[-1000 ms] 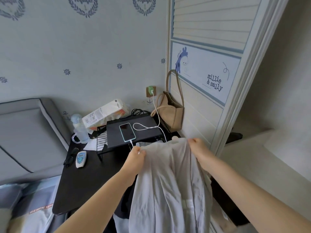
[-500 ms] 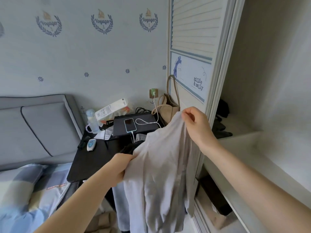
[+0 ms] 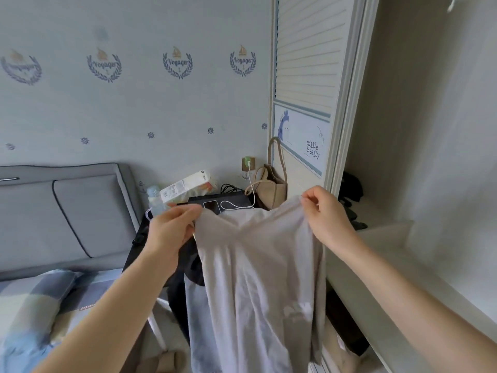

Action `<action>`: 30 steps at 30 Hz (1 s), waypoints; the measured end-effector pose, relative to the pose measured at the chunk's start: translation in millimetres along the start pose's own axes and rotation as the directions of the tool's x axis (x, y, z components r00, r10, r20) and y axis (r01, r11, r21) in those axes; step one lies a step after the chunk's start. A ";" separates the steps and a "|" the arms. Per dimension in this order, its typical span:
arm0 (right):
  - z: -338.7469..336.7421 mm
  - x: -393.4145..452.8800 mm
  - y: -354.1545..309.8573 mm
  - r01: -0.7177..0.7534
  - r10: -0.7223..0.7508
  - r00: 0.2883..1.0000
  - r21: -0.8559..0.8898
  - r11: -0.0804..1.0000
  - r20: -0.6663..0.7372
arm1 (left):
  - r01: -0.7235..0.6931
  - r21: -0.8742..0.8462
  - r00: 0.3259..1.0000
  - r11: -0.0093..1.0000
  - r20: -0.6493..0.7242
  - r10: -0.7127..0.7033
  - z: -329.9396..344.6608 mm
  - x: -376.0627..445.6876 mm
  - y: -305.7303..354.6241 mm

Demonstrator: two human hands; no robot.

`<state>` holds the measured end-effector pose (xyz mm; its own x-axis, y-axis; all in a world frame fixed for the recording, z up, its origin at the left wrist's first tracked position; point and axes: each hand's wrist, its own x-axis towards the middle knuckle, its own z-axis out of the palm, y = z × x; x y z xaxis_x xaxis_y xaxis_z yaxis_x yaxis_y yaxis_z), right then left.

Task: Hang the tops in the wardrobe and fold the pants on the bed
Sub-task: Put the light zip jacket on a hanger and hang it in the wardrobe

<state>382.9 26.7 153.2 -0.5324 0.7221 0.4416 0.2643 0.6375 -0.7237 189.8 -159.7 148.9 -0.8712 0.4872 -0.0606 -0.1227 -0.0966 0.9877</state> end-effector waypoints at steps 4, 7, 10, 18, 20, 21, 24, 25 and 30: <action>1.2 -0.6 -1.4 -0.085 0.093 0.993 -0.097 0.992 0.076 | -0.365 0.195 0.930 0.910 0.126 0.346 2.7 -20.3 54.3; 1.7 -1.6 -27.6 -0.047 0.060 0.997 -0.201 0.978 0.058 | -0.513 0.268 0.853 0.816 0.266 0.449 16.0 -34.0 87.1; 1.5 -18.3 -69.3 0.009 -0.006 1.000 -0.169 0.986 0.019 | -0.581 0.302 0.807 0.756 0.330 0.489 34.6 -39.2 103.9; 23.1 -20.6 -118.8 -0.119 0.115 0.984 0.020 0.993 0.139 | -0.691 0.338 0.714 0.639 0.459 0.529 62.1 -27.0 105.0; 18.3 -18.8 -112.6 -0.214 0.189 0.969 0.166 0.963 0.157 | -0.679 0.366 0.725 0.637 0.468 0.504 55.7 -15.8 102.6; 14.8 -18.5 -112.5 -0.258 0.223 0.960 0.222 0.940 0.171 | -0.662 0.384 0.738 0.644 0.485 0.470 51.6 -8.1 99.7; 5.7 -13.0 -116.4 -0.350 0.303 0.936 0.369 0.861 0.179 | -0.630 0.538 0.752 0.560 0.603 0.266 42.5 12.0 81.8; 2.0 -10.3 -118.4 -0.374 0.323 0.928 0.456 0.808 0.188 | -0.636 0.600 0.747 0.486 0.638 0.189 40.4 16.1 73.6; -16.9 7.5 -134.1 -0.383 0.296 0.924 0.600 0.702 0.243 | -0.613 0.713 0.760 0.340 0.649 0.009 35.6 42.4 31.4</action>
<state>357.1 -48.8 262.5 -0.6089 0.7906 0.0644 -0.0931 0.0094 -0.9956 165.9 -111.2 182.4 -0.3549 0.9332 0.0565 0.8312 0.2873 0.4759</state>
